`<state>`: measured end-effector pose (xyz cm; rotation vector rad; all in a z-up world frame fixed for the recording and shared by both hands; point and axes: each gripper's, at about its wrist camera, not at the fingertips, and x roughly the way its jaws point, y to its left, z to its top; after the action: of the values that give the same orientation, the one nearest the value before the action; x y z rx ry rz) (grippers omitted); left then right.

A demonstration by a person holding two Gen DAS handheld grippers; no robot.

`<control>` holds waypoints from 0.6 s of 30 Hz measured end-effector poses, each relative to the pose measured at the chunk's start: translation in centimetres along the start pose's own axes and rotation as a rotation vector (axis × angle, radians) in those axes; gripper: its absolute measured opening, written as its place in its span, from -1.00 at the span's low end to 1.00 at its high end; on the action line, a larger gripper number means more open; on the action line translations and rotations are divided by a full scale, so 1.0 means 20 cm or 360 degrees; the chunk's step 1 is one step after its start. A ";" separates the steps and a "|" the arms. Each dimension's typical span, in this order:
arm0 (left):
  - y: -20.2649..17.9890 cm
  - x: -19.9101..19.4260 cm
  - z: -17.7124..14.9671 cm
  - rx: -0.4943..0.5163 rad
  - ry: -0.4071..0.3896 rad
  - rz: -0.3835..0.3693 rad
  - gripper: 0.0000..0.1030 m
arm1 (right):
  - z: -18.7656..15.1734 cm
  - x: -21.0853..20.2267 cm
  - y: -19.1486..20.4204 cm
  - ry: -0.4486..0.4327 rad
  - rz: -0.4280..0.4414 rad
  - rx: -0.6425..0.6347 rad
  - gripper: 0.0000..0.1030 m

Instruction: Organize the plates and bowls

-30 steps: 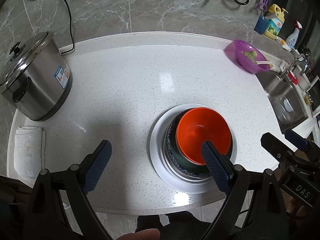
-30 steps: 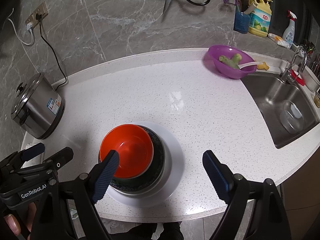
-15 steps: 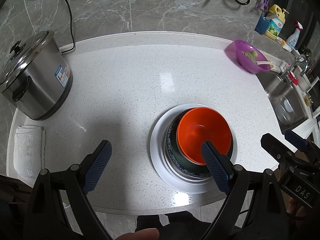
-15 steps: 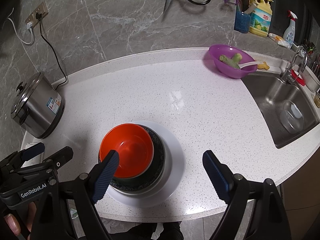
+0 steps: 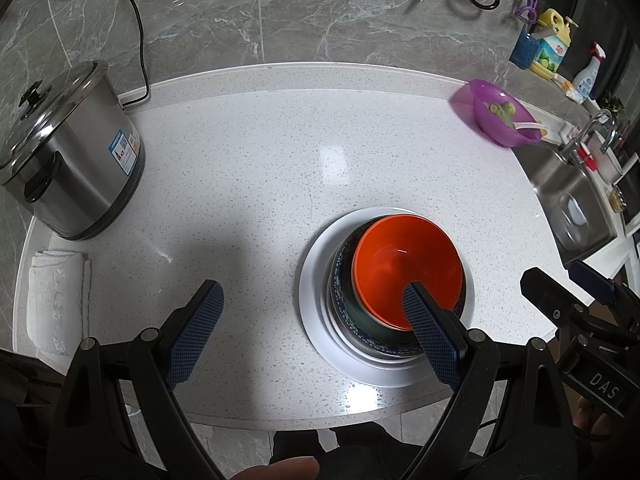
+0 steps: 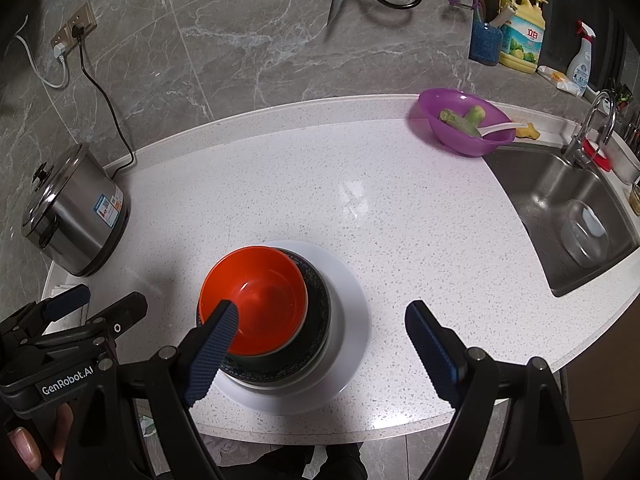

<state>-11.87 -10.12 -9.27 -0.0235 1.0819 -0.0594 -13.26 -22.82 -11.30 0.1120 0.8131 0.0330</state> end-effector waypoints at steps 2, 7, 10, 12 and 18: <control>0.00 0.00 0.00 0.0002 0.0001 0.0001 0.77 | 0.00 0.00 0.00 0.0000 0.0000 0.0000 0.69; 0.00 0.00 0.00 0.0000 0.0002 0.0003 0.77 | 0.00 0.00 0.00 0.0002 0.0002 -0.0001 0.69; 0.00 0.00 0.00 -0.0010 0.0007 0.0001 0.77 | 0.00 0.01 0.00 0.0002 0.0003 -0.0003 0.69; 0.00 0.00 0.00 -0.0014 0.0005 0.0001 0.77 | 0.00 0.01 0.00 0.0002 0.0002 -0.0005 0.69; -0.02 0.00 0.00 -0.0009 -0.0004 -0.0003 0.77 | 0.00 0.01 0.00 0.0008 0.0010 -0.0008 0.69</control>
<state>-11.88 -10.43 -9.31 -0.0298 1.0797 -0.0582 -13.01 -22.72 -11.46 0.1096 0.8177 0.0414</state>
